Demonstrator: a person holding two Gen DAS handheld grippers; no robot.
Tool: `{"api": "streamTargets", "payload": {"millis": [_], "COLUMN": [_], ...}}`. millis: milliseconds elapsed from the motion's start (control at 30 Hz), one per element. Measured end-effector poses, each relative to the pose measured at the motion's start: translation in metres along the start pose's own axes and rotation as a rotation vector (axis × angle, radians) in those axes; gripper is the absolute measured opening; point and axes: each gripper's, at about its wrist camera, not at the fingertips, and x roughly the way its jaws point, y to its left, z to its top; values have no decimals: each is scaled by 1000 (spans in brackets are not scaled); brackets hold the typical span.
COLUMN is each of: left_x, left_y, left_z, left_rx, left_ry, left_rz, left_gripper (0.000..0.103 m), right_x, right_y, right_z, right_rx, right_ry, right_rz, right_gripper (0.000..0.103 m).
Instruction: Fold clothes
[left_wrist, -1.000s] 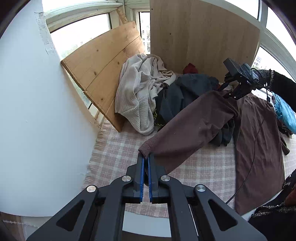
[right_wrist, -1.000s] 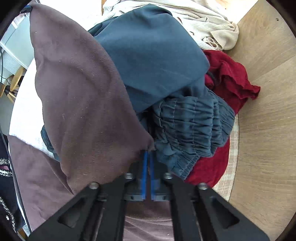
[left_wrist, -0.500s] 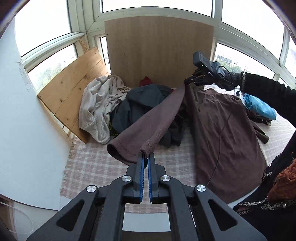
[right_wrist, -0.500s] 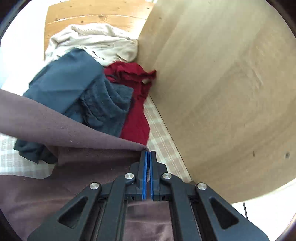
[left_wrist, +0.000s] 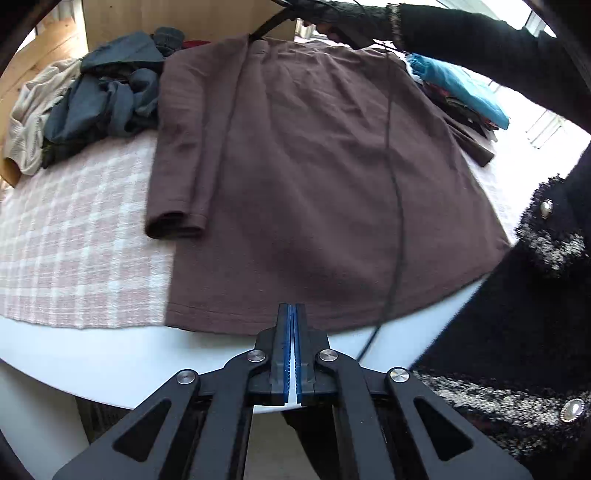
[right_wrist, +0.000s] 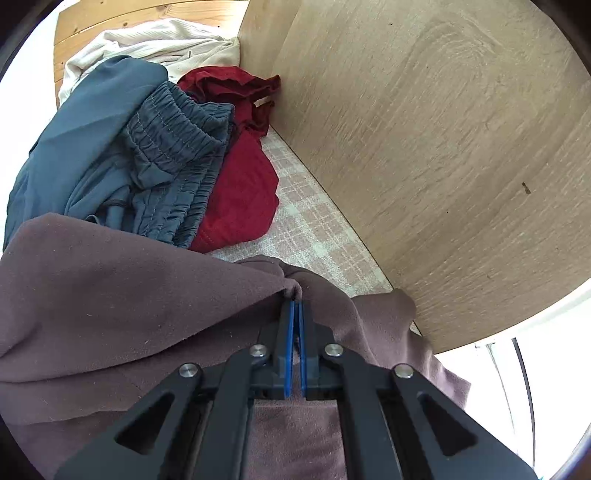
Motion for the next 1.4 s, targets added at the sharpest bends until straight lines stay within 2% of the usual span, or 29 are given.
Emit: {"api": "streamTargets", "payload": {"millis": [33, 67, 100, 167, 233, 367, 467, 500, 633, 733, 867, 1033, 1133, 1233, 1333, 1400], "left_x": [1, 3, 4, 9, 19, 36, 33, 32, 7, -21, -74, -107, -87, -63, -10, 1], "left_y": [10, 19, 29, 47, 52, 66, 81, 86, 96, 102, 92, 73, 56, 39, 31, 36], "left_z": [6, 13, 19, 31, 42, 54, 56, 57, 56, 53, 44, 32, 21, 8, -19, -31], "left_rx": [-28, -55, -83, -130, -135, -182, -226, -241, -281, -357, -430, -509, -538, -565, -551, -538], "left_ry": [-14, -28, -41, -64, -53, -26, -29, -30, -75, -128, -226, -277, -236, -180, 18, 68], "left_rz": [17, 34, 51, 84, 117, 114, 82, 72, 2, -104, -217, -343, -380, -408, -315, -247], "left_gripper": [12, 27, 30, 28, 28, 28, 4, 3, 2, 2, 1, 1, 1, 1, 1, 2], "right_x": [-1, -3, -4, -3, -4, -2, -2, -1, -2, -5, -16, -31, -35, -31, -22, -17], "right_y": [3, 5, 8, 7, 5, 1, -3, -4, -9, -15, -19, -11, 0, 10, 17, 21], "right_z": [0, 0, 0, 0, 0, 1, 3, 3, 8, 11, 14, 16, 9, -6, -25, -35], "right_rx": [-6, -11, -16, -7, -2, -10, 1, 5, 17, 35, 46, 10, -55, -137, -223, -278], "right_ry": [-2, -4, -6, -5, -12, -14, -17, -17, -16, -18, -38, -52, -46, 1, 98, 182], "right_rz": [0, 1, 2, 14, 22, 35, 46, 48, 49, 60, 92, 110, 93, 43, -2, -30], "right_gripper": [3, 3, 3, 3, 3, 3, 3, 3, 3, 3, 3, 3, 2, 3, 3, 4]}}
